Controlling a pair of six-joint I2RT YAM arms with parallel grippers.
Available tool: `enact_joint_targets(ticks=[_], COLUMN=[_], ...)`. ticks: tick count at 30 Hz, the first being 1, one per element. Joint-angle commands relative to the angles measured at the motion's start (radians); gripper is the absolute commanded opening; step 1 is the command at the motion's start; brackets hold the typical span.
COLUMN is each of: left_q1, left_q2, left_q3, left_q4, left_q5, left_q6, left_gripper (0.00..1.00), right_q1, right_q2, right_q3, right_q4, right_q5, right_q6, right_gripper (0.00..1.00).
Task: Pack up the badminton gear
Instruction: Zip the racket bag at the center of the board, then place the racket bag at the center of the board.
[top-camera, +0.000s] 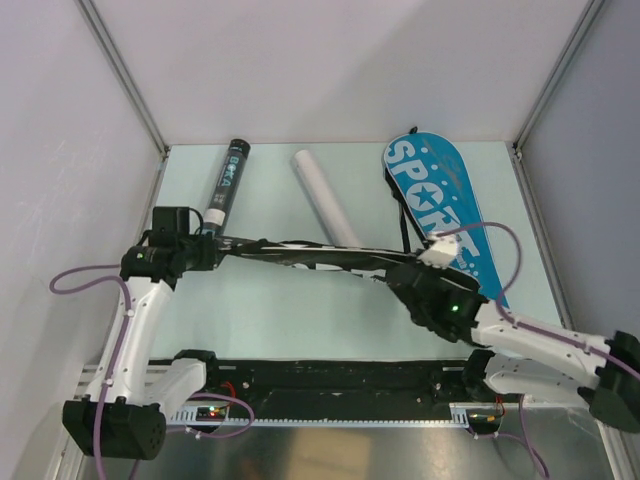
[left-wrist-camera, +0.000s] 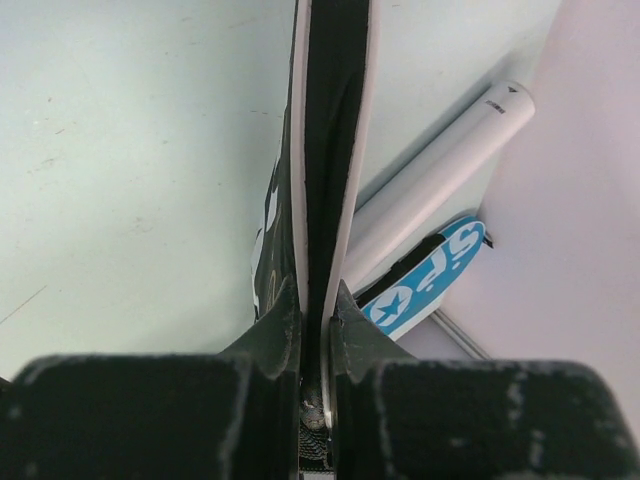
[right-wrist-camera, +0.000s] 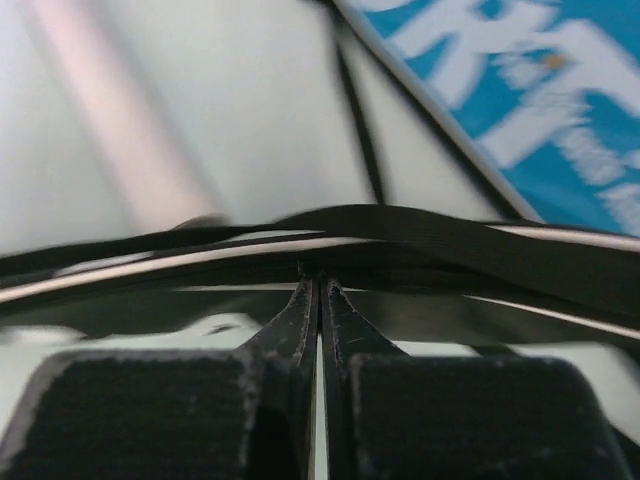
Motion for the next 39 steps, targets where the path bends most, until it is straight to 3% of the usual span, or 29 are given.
enact_joint_targets(ticks=[1, 4, 11, 14, 21, 31, 35, 39], left_q1=[0.036, 0.080, 0.149, 0.171, 0.178, 0.113, 0.099, 0.006], left_q2=[-0.004, -0.002, 0.027, 0.024, 0.039, 0.157, 0.251, 0.388], left_q3=[0.100, 0.133, 0.190, 0.196, 0.275, 0.548, 0.607, 0.639], left_q4=[0.008, 0.002, -0.052, -0.062, -0.057, 0.084, 0.255, 0.584], left_q5=[0.013, 0.045, 0.082, 0.092, 0.132, 0.176, 0.287, 0.450], left_q6=[-0.042, -0.041, 0.018, 0.045, 0.139, 0.373, 0.449, 0.465], left_gripper=[0.00, 0.00, 0.00, 0.00, 0.00, 0.00, 0.00, 0.00], right_q1=[-0.180, -0.344, -0.822, -0.939, -0.988, -1.065, -1.199, -1.353], right_q2=[-0.138, -0.209, -0.300, -0.328, -0.413, -0.525, -0.538, -0.553], right_q3=[-0.020, -0.042, -0.120, -0.153, -0.146, -0.082, -0.081, -0.079], right_q4=[-0.359, -0.310, -0.153, -0.096, -0.039, -0.031, -0.038, -0.053], right_q5=[0.146, 0.119, -0.202, -0.295, -0.439, -0.364, -0.412, -0.476], right_q6=[0.193, 0.133, 0.018, -0.060, -0.253, -0.326, -0.323, -0.302], right_gripper=[0.00, 0.00, 0.00, 0.00, 0.00, 0.00, 0.00, 0.00])
